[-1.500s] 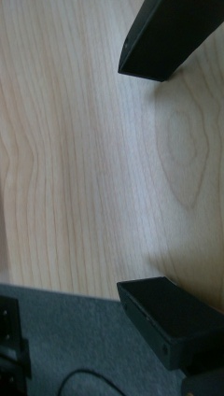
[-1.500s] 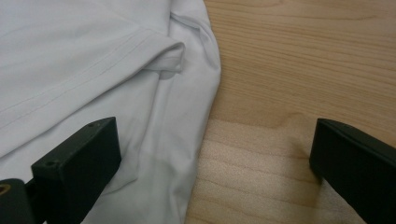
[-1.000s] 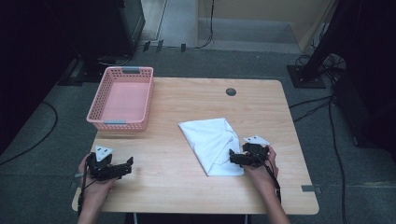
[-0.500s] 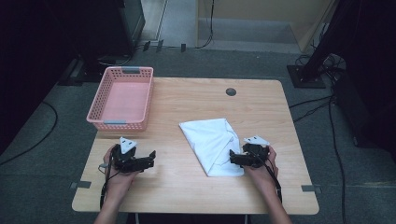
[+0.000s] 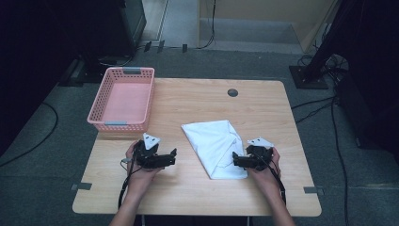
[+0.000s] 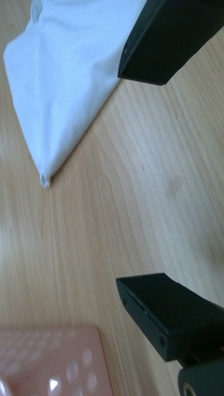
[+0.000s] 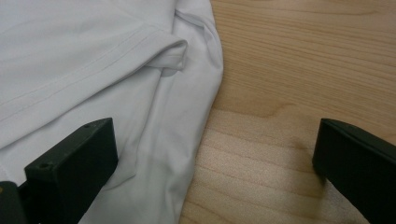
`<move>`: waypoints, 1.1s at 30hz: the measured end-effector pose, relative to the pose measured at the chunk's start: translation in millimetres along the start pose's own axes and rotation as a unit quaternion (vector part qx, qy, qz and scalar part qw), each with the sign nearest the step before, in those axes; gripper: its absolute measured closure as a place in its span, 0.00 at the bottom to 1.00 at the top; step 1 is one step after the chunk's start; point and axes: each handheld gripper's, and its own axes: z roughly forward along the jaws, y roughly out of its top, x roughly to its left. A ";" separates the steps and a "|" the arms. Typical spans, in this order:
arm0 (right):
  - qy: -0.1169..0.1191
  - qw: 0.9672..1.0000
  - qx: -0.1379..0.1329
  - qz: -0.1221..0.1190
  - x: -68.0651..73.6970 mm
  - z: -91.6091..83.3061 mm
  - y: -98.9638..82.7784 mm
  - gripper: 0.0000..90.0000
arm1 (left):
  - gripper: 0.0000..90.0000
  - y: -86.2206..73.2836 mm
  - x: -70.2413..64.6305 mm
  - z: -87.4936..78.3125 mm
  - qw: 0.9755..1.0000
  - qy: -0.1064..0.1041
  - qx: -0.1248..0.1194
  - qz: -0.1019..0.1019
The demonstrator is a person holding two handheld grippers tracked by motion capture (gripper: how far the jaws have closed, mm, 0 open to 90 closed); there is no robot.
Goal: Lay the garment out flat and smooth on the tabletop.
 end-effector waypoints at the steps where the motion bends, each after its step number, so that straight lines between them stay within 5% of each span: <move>1: 0.000 1.000 0.000 0.000 0.0 0.0 0.0 0.00 | 0.03 0.8 -3.8 2.6 1.000 -0.003 0.001 0.005; 17: 0.000 1.000 0.001 0.000 0.2 0.2 0.2 0.00 | 0.03 11.2 -38.4 27.6 0.999 -0.035 0.004 0.041; 33: 0.000 1.000 0.001 -0.003 0.3 0.5 0.4 0.00 | 0.05 21.1 -62.1 46.8 0.998 -0.059 0.005 0.036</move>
